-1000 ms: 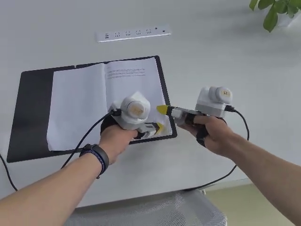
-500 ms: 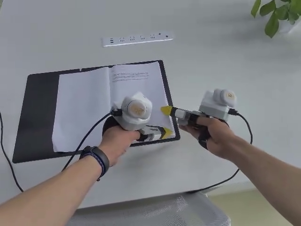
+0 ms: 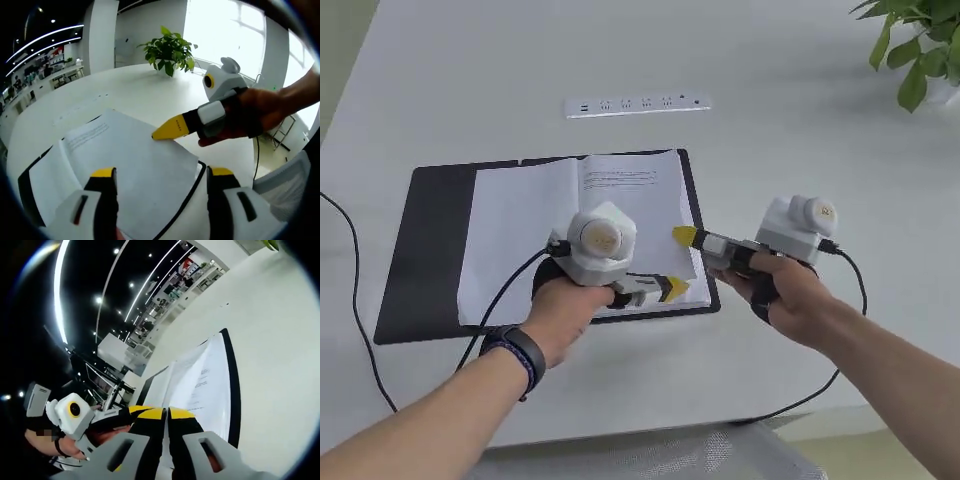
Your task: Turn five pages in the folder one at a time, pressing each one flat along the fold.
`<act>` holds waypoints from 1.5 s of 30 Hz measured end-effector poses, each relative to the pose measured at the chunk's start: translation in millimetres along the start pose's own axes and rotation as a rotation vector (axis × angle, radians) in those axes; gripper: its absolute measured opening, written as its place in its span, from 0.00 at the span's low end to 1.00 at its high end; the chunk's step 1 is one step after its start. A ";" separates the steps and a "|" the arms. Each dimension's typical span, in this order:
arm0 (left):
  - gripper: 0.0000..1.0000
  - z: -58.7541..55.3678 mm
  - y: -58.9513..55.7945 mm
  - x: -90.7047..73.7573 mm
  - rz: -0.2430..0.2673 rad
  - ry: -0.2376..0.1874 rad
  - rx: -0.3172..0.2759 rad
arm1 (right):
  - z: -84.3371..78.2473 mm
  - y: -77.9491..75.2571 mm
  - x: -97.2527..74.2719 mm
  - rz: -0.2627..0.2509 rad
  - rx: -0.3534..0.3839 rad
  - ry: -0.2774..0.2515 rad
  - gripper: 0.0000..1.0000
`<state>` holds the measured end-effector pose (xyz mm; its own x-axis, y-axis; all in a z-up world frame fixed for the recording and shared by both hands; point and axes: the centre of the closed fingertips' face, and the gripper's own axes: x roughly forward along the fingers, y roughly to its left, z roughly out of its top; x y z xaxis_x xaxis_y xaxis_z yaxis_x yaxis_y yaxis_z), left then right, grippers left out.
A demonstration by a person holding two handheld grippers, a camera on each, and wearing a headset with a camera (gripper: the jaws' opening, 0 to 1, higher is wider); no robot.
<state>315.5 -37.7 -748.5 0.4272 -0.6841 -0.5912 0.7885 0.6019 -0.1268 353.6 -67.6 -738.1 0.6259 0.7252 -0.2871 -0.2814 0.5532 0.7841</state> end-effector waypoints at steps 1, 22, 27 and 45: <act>0.72 -1.8 2.0 -3.0 0.004 0.001 0.002 | -0.8 5.1 0.6 0.003 -0.001 0.000 0.00; 0.73 -28.5 66.5 -88.5 0.134 -0.040 -0.041 | -9.4 83.5 31.3 0.065 -0.079 0.016 0.00; 0.73 -35.1 79.3 -104.3 0.156 -0.049 -0.048 | -11.4 97.1 43.1 0.085 -0.099 0.026 0.00; 0.74 -54.3 121.3 -163.5 0.243 -0.094 -0.084 | -31.8 149.2 95.1 0.175 -0.134 0.068 0.00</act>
<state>317.2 169.5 -710.5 0.6416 -0.5481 -0.5366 0.6198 0.7826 -0.0582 348.0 97.0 -665.9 0.5095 0.8384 -0.1935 -0.4782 0.4629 0.7464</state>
